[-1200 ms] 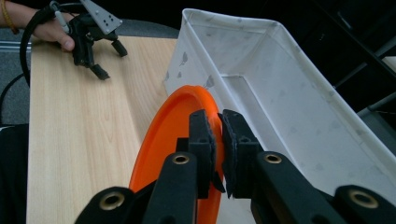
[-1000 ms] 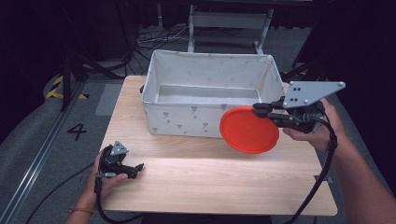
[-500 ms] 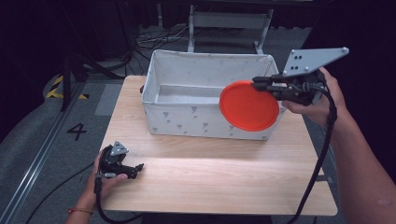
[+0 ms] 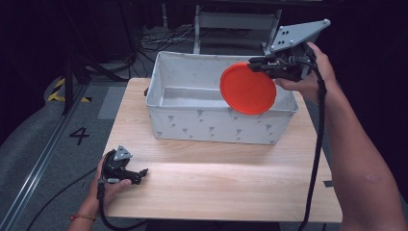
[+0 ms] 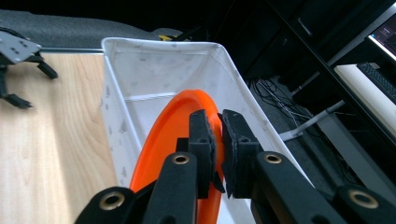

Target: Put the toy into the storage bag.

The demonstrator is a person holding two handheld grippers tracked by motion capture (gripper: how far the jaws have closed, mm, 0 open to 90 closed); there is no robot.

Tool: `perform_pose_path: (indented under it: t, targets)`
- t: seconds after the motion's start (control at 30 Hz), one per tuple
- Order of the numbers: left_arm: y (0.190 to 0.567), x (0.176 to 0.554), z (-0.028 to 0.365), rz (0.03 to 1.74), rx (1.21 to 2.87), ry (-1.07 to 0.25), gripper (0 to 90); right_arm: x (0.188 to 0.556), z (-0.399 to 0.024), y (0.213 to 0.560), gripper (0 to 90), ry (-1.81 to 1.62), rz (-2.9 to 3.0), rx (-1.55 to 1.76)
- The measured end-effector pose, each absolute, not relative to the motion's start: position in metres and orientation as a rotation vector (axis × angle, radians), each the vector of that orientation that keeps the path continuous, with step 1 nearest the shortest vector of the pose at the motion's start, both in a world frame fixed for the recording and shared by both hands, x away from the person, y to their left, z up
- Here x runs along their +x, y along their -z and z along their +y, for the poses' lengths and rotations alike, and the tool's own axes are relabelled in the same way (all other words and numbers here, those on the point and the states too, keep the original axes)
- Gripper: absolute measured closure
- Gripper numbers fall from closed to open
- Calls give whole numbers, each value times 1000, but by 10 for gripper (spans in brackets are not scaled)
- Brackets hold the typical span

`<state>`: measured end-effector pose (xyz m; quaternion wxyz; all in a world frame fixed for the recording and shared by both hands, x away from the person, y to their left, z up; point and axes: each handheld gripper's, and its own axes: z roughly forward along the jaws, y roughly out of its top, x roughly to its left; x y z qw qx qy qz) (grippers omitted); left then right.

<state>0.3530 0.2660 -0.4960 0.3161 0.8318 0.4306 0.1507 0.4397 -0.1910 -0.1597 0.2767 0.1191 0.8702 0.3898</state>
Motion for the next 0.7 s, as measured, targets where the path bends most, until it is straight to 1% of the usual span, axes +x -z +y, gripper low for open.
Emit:
perform_pose_path:
  t: [0.47,0.7]
  targets:
    - [496,353,266,1128,2195,-398,9,495,-171,190,833,-1070,2344,388]
    - [496,354,266,1124,2197,-398,8,508,-168,193,832,-1070,2338,419]
